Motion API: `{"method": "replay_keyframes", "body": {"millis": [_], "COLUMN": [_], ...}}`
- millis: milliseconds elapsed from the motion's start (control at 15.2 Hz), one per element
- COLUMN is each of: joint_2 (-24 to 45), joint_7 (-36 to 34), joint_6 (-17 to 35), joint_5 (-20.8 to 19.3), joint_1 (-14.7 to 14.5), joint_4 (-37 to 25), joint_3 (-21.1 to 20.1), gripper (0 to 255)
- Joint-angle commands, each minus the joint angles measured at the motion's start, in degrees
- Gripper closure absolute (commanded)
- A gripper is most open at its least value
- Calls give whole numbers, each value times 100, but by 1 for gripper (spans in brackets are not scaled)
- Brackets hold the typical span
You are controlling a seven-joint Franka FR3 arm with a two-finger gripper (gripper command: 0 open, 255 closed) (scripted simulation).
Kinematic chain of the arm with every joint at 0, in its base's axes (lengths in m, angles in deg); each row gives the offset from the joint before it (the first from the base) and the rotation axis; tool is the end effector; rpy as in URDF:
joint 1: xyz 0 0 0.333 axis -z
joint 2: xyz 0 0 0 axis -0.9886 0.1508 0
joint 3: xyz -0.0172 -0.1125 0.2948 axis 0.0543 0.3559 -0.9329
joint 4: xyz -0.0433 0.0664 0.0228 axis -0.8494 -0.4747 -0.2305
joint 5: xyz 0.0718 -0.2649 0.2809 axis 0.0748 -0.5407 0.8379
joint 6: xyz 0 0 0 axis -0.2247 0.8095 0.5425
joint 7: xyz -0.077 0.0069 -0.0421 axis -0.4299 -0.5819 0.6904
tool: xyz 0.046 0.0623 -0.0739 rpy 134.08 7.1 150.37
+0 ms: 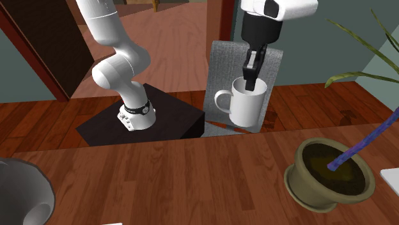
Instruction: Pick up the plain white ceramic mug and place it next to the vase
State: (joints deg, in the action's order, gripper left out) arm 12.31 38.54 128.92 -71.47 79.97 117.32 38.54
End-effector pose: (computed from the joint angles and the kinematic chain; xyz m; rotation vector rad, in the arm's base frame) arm 0.5169 0.0245 0.6093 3.1223 0.2616 0.1053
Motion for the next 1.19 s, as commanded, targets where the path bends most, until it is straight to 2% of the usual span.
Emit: {"method": "replay_keyframes", "body": {"millis": [0, 660, 1122], "joint_2": [36, 262, -1067], "joint_7": [-4, -5, 572], "joint_6": [-164, -973, -938], "joint_5": [-1, -6, -56], "joint_1": [-2, -2, 228], "joint_4": [-198, -1233, 130], "joint_3": [-2, -4, 352], "gripper": [255, 255, 255]}}
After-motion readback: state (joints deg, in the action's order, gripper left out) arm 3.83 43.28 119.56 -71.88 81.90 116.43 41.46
